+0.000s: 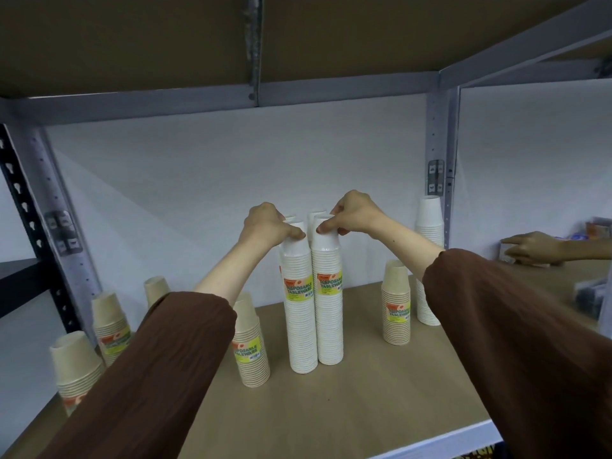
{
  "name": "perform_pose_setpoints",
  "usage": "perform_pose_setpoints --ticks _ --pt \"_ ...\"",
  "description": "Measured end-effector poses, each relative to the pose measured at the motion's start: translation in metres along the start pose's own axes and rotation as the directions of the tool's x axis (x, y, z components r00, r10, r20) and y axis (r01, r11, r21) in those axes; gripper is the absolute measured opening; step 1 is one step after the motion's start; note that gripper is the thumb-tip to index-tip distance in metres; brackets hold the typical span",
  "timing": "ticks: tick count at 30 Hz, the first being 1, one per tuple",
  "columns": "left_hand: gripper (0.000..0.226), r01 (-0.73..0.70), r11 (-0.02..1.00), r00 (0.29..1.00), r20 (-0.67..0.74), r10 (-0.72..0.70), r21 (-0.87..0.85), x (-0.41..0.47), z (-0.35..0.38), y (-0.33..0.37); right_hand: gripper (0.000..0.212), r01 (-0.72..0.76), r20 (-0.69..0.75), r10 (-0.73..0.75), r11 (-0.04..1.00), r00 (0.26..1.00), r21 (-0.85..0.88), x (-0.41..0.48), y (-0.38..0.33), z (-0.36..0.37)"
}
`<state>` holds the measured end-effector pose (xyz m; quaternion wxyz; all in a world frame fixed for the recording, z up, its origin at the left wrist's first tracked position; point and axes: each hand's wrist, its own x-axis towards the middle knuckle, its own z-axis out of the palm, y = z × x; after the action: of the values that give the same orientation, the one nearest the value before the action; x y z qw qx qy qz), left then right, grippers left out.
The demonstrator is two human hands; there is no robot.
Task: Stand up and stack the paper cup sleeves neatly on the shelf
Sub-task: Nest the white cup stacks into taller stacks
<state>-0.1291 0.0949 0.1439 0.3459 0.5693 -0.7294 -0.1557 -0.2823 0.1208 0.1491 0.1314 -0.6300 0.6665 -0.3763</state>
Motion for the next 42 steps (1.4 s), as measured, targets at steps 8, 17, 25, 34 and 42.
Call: perform_pose_setpoints --ticks 8,17,25,34,42 --pt "0.055 0.011 1.000 1.000 0.024 -0.011 -0.016 0.0012 -0.0014 0.0004 0.051 -0.009 0.045 0.011 0.999 0.999 -0.052 0.0045 -0.0029 -0.0007" --pt "0.053 0.017 0.999 1.000 0.013 -0.016 -0.046 0.0003 -0.0025 -0.0042 0.048 0.008 0.036 -0.006 0.999 0.999 -0.054 0.0021 -0.0050 0.0021" --pt "0.045 -0.008 0.998 1.000 -0.024 0.007 -0.061 -0.0026 -0.0001 -0.0013 0.046 0.015 -0.003 -0.015 0.997 1.000 -0.080 -0.0003 -0.0026 -0.0004" --pt "0.050 0.017 0.997 1.000 -0.011 -0.017 -0.072 0.0027 0.0018 -0.0038 0.046 0.013 -0.002 -0.013 0.998 1.000 -0.055 0.0036 0.0047 -0.0036" --pt "0.056 0.010 1.000 1.000 0.027 -0.010 -0.021 0.0069 -0.0012 -0.0030 0.055 0.010 0.055 -0.005 0.995 0.998 -0.098 0.0065 0.0019 -0.0045"
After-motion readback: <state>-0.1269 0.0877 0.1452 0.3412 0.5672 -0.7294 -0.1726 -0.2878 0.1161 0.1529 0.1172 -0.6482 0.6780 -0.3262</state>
